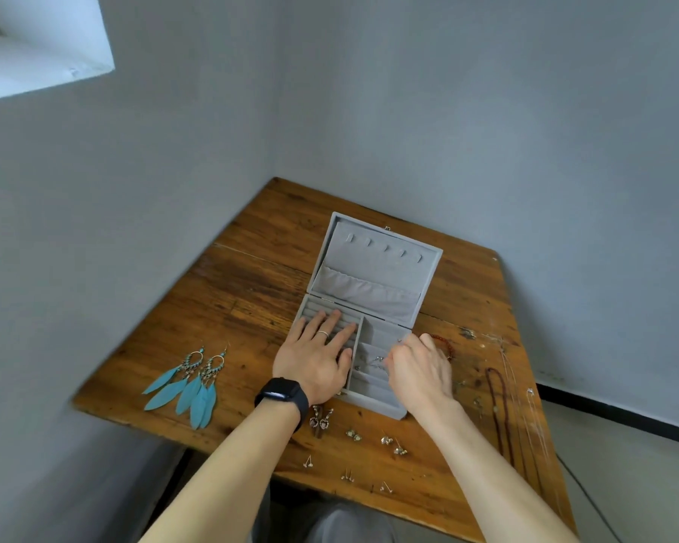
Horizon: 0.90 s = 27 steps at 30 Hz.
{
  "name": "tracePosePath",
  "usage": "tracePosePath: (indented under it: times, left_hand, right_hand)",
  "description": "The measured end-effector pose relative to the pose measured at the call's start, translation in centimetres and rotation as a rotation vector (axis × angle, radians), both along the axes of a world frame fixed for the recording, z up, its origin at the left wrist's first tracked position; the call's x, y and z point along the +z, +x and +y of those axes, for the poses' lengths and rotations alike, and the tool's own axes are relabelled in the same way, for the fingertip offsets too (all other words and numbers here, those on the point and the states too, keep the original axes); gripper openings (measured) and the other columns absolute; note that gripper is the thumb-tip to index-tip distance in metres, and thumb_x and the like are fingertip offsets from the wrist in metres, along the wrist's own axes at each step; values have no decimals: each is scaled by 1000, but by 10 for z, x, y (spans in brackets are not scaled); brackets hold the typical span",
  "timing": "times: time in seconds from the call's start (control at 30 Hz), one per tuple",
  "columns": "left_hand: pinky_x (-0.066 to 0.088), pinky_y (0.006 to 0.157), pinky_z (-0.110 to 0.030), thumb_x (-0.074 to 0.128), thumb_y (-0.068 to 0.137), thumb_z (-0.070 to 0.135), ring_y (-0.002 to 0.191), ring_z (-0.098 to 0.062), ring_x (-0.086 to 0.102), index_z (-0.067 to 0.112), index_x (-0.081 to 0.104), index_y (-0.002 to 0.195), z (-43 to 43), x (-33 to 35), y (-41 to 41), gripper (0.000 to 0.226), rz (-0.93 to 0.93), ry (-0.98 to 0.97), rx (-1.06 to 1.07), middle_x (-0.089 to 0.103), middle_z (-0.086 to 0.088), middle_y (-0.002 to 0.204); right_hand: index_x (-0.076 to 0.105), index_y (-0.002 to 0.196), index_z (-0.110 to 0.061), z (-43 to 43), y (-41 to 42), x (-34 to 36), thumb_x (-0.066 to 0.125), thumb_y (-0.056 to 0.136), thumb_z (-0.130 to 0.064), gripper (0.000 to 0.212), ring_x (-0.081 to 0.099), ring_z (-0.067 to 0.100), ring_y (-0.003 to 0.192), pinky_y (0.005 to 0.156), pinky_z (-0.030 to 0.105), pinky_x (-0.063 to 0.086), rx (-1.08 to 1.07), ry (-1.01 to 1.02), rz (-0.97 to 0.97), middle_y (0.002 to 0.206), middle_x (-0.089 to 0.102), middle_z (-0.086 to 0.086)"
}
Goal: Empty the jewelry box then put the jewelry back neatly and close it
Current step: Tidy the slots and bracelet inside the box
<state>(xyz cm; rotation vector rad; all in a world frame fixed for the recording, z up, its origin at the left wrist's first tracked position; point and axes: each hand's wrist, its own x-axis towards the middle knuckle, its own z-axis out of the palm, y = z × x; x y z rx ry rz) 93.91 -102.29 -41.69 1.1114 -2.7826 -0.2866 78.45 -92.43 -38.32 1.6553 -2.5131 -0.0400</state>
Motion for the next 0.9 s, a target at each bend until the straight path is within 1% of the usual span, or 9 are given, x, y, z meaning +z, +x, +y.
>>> tracePosePath:
  times: [0.13, 0.27, 0.37, 0.47, 0.6, 0.67, 0.77, 0.83, 0.9]
  left_hand:
    - [2, 124, -42, 0, 95, 50, 153, -19, 6, 36, 13, 158, 0, -4, 2, 65, 11, -5, -5, 10, 4, 167]
    - [2, 124, -41, -10, 87, 53, 153, -19, 7, 37, 13, 158, -2, -4, 1, 76, 23, -9, -7, 11, 4, 166]
    - [0, 124, -40, -11, 86, 53, 153, -19, 7, 36, 13, 158, -2, -3, 2, 77, 27, -10, -13, 11, 4, 166]
    - [1, 124, -40, -8, 87, 54, 153, -19, 9, 36, 15, 157, -2, -2, 3, 76, 38, 0, -18, 13, 4, 166]
    - [1, 123, -38, 10, 99, 51, 153, -17, 8, 37, 18, 157, -4, 1, 3, 60, 41, 39, -22, 14, 5, 166]
    - [3, 123, -37, 26, 103, 48, 152, -17, 9, 38, 24, 155, -6, 4, 3, 53, 71, 98, -22, 17, 5, 165]
    - [26, 119, -38, 46, 100, 40, 144, -20, 31, 37, 41, 146, -4, 15, 0, 47, 210, 218, 8, 40, 1, 155]
    - [44, 106, -39, 52, 97, 40, 129, -19, 47, 37, 52, 138, 5, 30, -5, 41, 335, 304, 22, 57, 1, 137]
    - [48, 100, -40, 53, 96, 40, 120, -17, 53, 38, 60, 127, 15, 44, -13, 32, 347, 282, -7, 64, 5, 126]
  right_hand:
    - [59, 114, -16, 7, -6, 5, 48, 101, -22, 18, 47, 21, 108, 86, 31, 42, 112, 48, -58, 115, 53, 2]
    - [50, 101, -21, 22, -12, 21, 43, 102, -18, 8, 49, 15, 93, 73, 24, 41, 146, -92, -180, 106, 45, -3]
    - [49, 97, -21, 27, -13, 34, 38, 104, -19, 13, 51, 12, 84, 68, 26, 42, 116, -180, -349, 103, 43, -5]
    - [47, 93, -24, 30, -15, 45, 41, 104, -23, 13, 52, 9, 85, 68, 26, 40, 46, -251, -531, 96, 52, -9]
    - [49, 94, -28, 34, -13, 60, 41, 105, -28, 14, 59, 12, 88, 71, 31, 46, -39, -249, -686, 98, 64, -11]
    - [49, 92, -29, 39, -10, 66, 41, 105, -27, 15, 60, 8, 80, 66, 29, 44, -59, -267, -712, 99, 66, -13]
    - [50, 93, -29, 46, -7, 75, 40, 106, -26, 16, 62, 6, 82, 68, 28, 44, -72, -309, -758, 99, 68, -13]
    - [51, 94, -28, 52, -4, 78, 41, 105, -25, 15, 64, 14, 87, 76, 34, 50, -69, -331, -789, 97, 69, -13]
    - [52, 94, -27, 59, -1, 80, 42, 105, -24, 15, 64, 20, 86, 80, 39, 51, -80, -362, -821, 95, 69, -13]
